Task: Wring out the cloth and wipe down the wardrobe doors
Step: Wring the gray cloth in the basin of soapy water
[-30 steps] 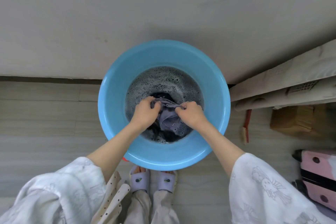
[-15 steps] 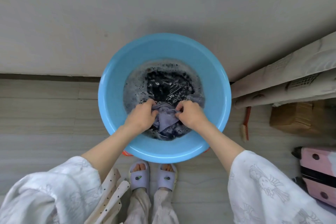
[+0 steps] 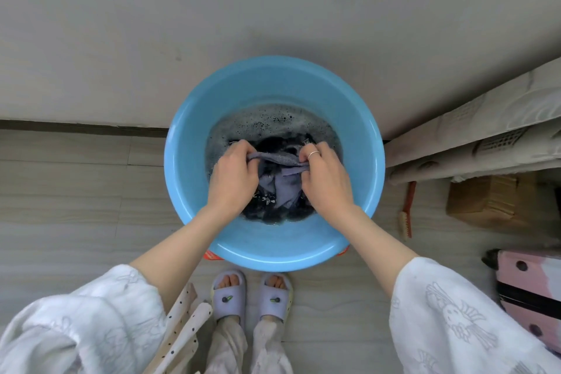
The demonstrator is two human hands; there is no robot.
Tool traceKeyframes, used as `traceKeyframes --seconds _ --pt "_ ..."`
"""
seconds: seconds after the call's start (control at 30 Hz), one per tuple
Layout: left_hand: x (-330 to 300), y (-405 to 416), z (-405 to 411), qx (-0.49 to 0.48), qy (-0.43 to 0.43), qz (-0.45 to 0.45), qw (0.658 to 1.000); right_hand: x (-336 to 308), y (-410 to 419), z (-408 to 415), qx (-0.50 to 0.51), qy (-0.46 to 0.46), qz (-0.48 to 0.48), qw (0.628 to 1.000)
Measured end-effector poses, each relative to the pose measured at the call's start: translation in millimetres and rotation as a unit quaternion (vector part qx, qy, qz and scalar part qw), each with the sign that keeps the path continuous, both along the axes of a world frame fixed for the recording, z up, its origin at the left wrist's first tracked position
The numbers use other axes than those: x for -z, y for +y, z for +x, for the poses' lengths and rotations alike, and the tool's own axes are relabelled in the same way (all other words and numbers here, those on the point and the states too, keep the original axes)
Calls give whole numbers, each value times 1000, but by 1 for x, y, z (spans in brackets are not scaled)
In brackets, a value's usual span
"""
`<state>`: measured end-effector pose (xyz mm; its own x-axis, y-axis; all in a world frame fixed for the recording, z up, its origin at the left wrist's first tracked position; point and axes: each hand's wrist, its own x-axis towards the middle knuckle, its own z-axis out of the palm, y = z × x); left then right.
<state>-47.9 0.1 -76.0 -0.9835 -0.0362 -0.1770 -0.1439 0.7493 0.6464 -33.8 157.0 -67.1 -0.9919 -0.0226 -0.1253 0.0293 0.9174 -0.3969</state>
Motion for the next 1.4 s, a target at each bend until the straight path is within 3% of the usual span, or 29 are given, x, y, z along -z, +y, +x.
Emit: traceKeyframes --seconds 0.07,0.13,0.17,0.23,0.3,0.37,0.47,0.6,0.67,0.77,0.9,1.0,1.13,1.27,1.33,1.4 --pt "2 -3 2 49 -2 -5 999 1 3 2 -58 -30 22 998" --pt "9 -6 6 167 -72 -49 982 5 10 5 -131 -128 60 981" --pt "12 -7 9 230 -117 -71 963 7 14 5 -131 -178 58 973" --pt "17 -7 12 304 -180 -81 932 6 16 1 -26 -230 -25 973" --pt "17 -6 12 327 -209 -79 918 8 15 -4 84 -228 -90 966" --pt "14 -5 11 338 -225 -83 910 12 9 -8 95 -247 -100 959" --pt "12 -6 12 347 -234 -93 904 17 5 -6 46 -268 -28 962" --pt "10 -12 14 360 -252 -125 889 13 8 -8 89 -190 79 975" --pt "10 -14 15 320 -221 -110 915 12 6 -11 82 -190 82 975" --pt "7 -17 10 208 -111 -58 970 5 3 -15 -14 -184 -3 983" --pt "-4 -20 -5 263 -86 -82 958 -29 1 -20 -69 -167 -170 969" --pt "-11 -18 -11 296 -85 -32 951 -53 1 -21 -50 -178 -251 950" --pt "-19 -18 -9 222 -45 26 974 -63 10 -21 -11 -104 -183 977" --pt "-34 -13 -10 77 -119 4 990 -61 6 -7 -1 -66 -162 985" --pt "-37 -10 -11 6 -202 94 975 -56 -6 5 -9 -78 -194 978" --pt "-42 -7 -8 -77 -279 246 925 -50 -16 14 6 -134 -249 959"
